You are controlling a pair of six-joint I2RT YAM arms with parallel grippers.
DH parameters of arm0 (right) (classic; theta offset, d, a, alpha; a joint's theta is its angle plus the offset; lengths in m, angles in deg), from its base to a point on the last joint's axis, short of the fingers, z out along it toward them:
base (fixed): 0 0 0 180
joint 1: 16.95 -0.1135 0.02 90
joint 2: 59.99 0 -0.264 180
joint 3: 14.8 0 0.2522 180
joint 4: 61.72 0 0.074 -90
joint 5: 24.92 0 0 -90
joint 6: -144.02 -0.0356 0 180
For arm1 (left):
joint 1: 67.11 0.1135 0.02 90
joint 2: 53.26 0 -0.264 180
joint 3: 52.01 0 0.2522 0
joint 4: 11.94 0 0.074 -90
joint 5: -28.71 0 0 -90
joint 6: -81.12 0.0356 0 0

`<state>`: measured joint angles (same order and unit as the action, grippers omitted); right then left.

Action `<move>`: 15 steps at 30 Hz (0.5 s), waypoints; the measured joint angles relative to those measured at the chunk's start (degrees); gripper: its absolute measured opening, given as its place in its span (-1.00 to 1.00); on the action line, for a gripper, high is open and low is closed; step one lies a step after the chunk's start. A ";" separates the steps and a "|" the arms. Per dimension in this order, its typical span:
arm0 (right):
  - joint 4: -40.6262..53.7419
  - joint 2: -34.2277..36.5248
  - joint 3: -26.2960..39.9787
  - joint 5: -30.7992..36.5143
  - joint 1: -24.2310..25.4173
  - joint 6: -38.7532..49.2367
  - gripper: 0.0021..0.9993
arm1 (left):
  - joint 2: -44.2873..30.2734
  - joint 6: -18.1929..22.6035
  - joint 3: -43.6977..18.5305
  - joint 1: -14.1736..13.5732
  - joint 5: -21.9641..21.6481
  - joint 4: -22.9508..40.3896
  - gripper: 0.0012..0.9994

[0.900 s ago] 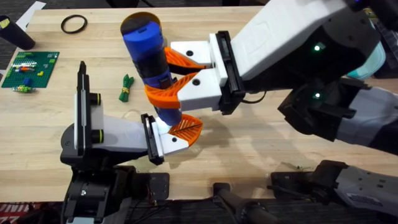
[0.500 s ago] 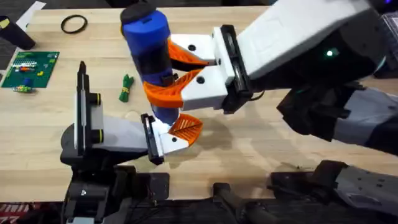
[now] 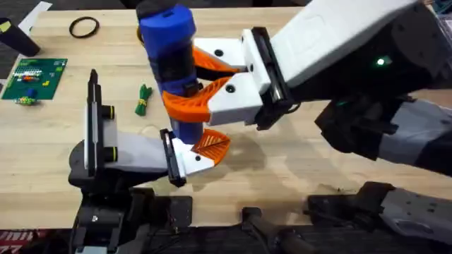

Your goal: Pick up the gripper from the table and insert it into the empty holder that is missing its gripper. Then pick up a screw, insert it into the mounting hole, and use the screwdriver to tighten it. Finally, clean up the table by picking up the vegetable and placing it into the bucket.

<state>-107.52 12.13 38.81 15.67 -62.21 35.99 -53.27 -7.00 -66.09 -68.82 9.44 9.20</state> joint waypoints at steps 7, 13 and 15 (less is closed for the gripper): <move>-0.04 0.19 0.00 0.00 0.00 0.22 -0.84 | 0.00 0.01 0.00 0.00 -0.01 0.00 -0.98; -0.07 1.95 0.00 0.00 0.00 1.33 -0.83 | 0.00 0.01 0.00 0.00 0.00 0.00 -0.98; -0.07 2.16 0.00 0.00 0.00 1.73 -0.84 | 0.00 -0.01 0.00 0.00 -0.01 0.00 -0.98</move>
<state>-107.59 14.28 38.81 15.67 -62.21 37.72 -53.27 -7.01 -66.09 -68.82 9.43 9.20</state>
